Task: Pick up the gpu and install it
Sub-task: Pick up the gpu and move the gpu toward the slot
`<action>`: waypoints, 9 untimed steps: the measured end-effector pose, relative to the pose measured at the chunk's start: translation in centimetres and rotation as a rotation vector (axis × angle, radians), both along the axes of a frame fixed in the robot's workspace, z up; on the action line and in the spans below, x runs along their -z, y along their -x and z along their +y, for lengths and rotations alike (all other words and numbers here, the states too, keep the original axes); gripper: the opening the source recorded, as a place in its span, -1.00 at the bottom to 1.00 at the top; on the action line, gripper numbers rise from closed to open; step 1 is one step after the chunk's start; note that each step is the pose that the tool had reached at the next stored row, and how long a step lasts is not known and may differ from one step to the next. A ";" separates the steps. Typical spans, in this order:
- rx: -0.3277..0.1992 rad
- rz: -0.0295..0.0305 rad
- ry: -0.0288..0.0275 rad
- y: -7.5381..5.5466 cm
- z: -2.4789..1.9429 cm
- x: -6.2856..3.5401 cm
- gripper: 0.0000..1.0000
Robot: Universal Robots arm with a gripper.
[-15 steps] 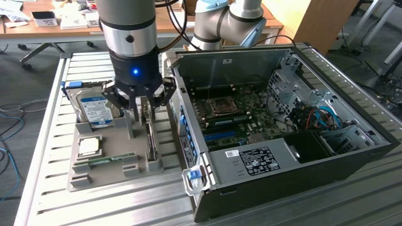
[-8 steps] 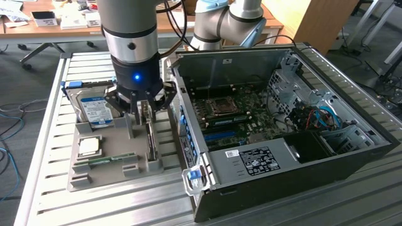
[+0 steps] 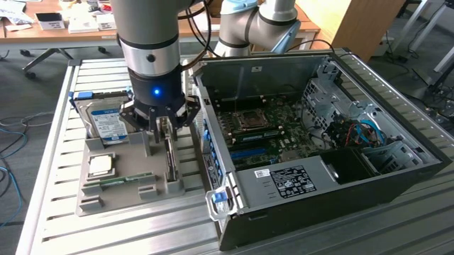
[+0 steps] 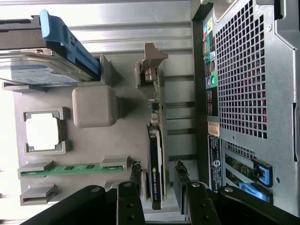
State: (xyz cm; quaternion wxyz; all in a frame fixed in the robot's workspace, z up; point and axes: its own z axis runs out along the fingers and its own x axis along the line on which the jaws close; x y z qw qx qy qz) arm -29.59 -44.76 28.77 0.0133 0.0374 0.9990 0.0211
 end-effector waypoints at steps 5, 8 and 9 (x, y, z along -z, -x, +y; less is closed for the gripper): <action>0.000 0.0001 0.0000 0.0 0.00 0.61 -0.17; 0.000 0.0001 0.0000 -0.1 0.00 1.00 -0.17; 0.000 0.0001 0.0000 -0.1 0.00 1.15 -0.17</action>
